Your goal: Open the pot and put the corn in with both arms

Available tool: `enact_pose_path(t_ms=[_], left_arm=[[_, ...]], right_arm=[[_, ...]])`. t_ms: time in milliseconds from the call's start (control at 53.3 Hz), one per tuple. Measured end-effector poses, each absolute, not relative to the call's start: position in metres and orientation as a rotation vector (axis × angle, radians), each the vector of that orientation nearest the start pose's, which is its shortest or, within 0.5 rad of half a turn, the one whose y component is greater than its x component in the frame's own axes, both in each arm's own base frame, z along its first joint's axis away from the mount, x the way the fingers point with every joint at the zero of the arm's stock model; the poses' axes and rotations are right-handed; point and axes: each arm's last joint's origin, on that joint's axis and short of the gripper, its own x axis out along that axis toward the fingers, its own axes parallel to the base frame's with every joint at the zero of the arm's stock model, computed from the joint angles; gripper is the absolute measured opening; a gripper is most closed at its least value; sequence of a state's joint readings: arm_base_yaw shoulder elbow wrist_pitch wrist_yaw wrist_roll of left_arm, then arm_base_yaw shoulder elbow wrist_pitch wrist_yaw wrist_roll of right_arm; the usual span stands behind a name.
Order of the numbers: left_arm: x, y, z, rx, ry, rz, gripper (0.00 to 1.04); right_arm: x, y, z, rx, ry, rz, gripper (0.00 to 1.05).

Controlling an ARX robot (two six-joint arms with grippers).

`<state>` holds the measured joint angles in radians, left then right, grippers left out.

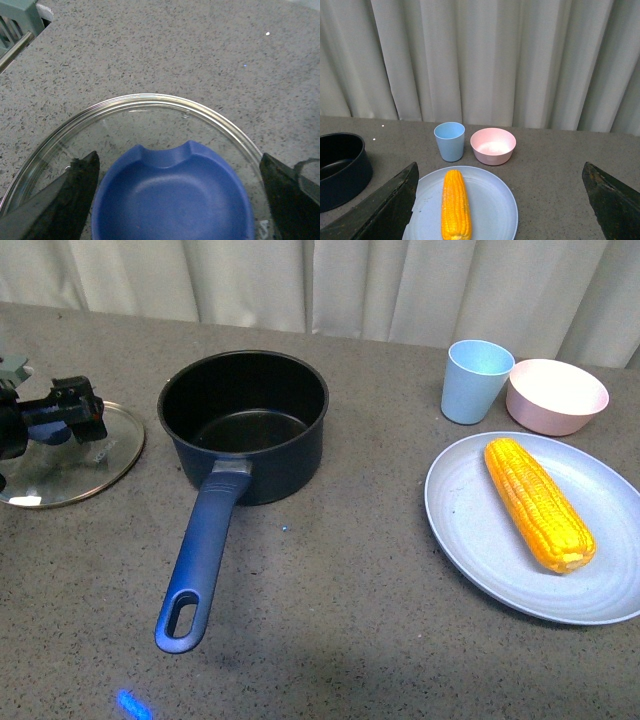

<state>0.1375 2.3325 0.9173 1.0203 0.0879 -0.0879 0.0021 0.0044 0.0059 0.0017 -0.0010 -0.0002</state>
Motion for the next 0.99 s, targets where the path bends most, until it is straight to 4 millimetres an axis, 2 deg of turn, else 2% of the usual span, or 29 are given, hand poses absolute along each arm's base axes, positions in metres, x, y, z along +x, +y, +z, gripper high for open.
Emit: enact_pose_path(t_ms=[94,150,206,281,338,469,562,600,619,675,712,731,788,862,994], left_arm=[[0.378,0.050,0.051,-0.124,0.351,0.080,0.98],[0.373,0.050,0.060,-0.122,0.335,0.080,0.98],[0.363,0.048,0.075,-0.117,0.304,0.082,0.98],[0.353,0.047,0.084,-0.096,0.295,0.102,0.98],[0.347,0.045,0.088,-0.076,0.240,0.065,0.91],[0.318,0.034,0.102,-0.039,0.103,0.014,0.68],[0.303,0.029,0.114,-0.031,0.043,0.003,0.55],[0.297,0.027,0.118,-0.029,0.028,0.000,0.48],[0.292,0.026,0.120,-0.029,0.021,-0.002,0.41],[0.287,0.025,0.121,-0.028,0.023,0.000,0.28],[0.274,0.021,0.125,-0.024,0.023,0.010,0.19],[0.259,0.018,0.125,-0.023,0.042,0.007,0.14],[0.241,0.014,0.131,-0.020,0.038,0.003,0.05],[0.222,0.010,0.140,-0.012,0.010,0.003,0.04],[0.202,0.000,0.144,-0.008,0.021,-0.002,0.04]], right_arm=[[0.098,0.000,0.165,0.000,-0.003,0.003,0.96],[0.098,0.000,0.165,0.000,-0.003,0.003,0.96],[0.098,0.000,0.165,0.000,-0.003,0.003,0.96],[0.098,0.000,0.165,0.000,-0.003,0.003,0.96],[0.098,0.000,0.165,0.000,-0.003,0.003,0.96],[0.098,0.000,0.165,0.000,-0.003,0.003,0.96],[0.098,0.000,0.165,0.000,-0.003,0.003,0.96],[0.098,0.000,0.165,0.000,-0.003,0.003,0.96],[0.098,0.000,0.165,0.000,-0.003,0.003,0.96],[0.098,0.000,0.165,0.000,-0.003,0.003,0.96],[0.098,0.000,0.165,0.000,-0.003,0.003,0.96],[0.098,0.000,0.165,0.000,-0.003,0.003,0.96],[0.098,0.000,0.165,0.000,-0.001,0.003,0.96],[0.098,0.000,0.165,0.000,-0.003,0.003,0.96],[0.098,0.000,0.165,0.000,-0.002,0.003,0.96]])
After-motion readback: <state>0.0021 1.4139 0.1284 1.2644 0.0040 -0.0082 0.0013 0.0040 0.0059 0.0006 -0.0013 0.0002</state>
